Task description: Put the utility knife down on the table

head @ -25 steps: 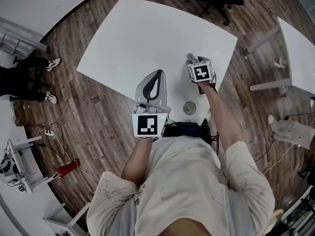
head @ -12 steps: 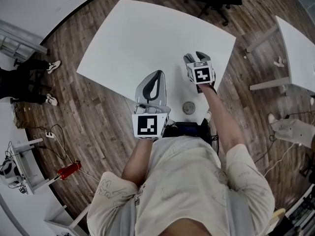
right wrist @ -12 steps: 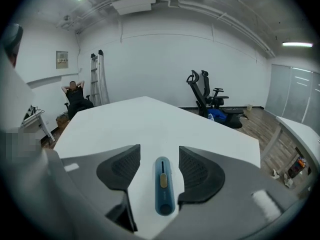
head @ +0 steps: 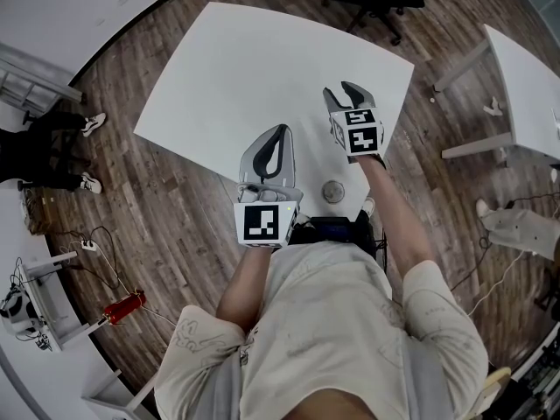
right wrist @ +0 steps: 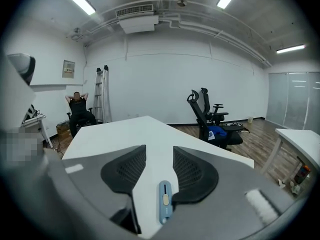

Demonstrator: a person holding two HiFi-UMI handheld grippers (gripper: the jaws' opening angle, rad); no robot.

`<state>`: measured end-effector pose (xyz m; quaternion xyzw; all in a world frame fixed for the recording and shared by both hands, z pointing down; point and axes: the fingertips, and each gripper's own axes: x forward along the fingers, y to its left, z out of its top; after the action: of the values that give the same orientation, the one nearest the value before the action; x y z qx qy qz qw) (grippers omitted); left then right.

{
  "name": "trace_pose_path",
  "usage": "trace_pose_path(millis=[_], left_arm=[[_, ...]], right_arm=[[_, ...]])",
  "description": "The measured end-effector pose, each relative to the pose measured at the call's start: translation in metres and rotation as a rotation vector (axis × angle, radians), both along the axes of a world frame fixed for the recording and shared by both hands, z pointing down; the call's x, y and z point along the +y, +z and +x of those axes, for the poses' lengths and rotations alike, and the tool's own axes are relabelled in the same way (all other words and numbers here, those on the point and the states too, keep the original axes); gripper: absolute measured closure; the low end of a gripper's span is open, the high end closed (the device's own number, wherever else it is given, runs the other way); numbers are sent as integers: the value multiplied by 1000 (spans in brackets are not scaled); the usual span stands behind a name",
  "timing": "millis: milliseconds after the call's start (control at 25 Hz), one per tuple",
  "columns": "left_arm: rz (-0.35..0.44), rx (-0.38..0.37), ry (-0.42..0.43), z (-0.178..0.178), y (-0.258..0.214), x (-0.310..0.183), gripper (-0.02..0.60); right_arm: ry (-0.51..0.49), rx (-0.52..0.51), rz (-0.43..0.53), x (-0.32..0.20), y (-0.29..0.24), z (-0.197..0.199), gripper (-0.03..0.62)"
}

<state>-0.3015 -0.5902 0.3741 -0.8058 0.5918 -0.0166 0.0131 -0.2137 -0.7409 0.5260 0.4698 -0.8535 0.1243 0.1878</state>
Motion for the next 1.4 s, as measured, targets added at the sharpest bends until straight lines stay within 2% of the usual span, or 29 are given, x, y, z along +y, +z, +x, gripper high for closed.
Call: trace_pose_path(millis=[400,560,720,1120,1400], left_arm=[[22,12,8,8,-15,3,563],[32,10,21,12,-17,8,563],[27,5,31,22,-14,9,563],[45,19,41,30,-38,7,563],[60,23,45,36,-27,6,563]], right_arm=[[-24,-77,146,21,-78,-1,496],[-7,-105,193,33,-98,5,558],[-3,-178,218,42,-121,16,581],[-9,-247,358,70,-202,28,588],[-4,-262,407,89,-206,45,588]])
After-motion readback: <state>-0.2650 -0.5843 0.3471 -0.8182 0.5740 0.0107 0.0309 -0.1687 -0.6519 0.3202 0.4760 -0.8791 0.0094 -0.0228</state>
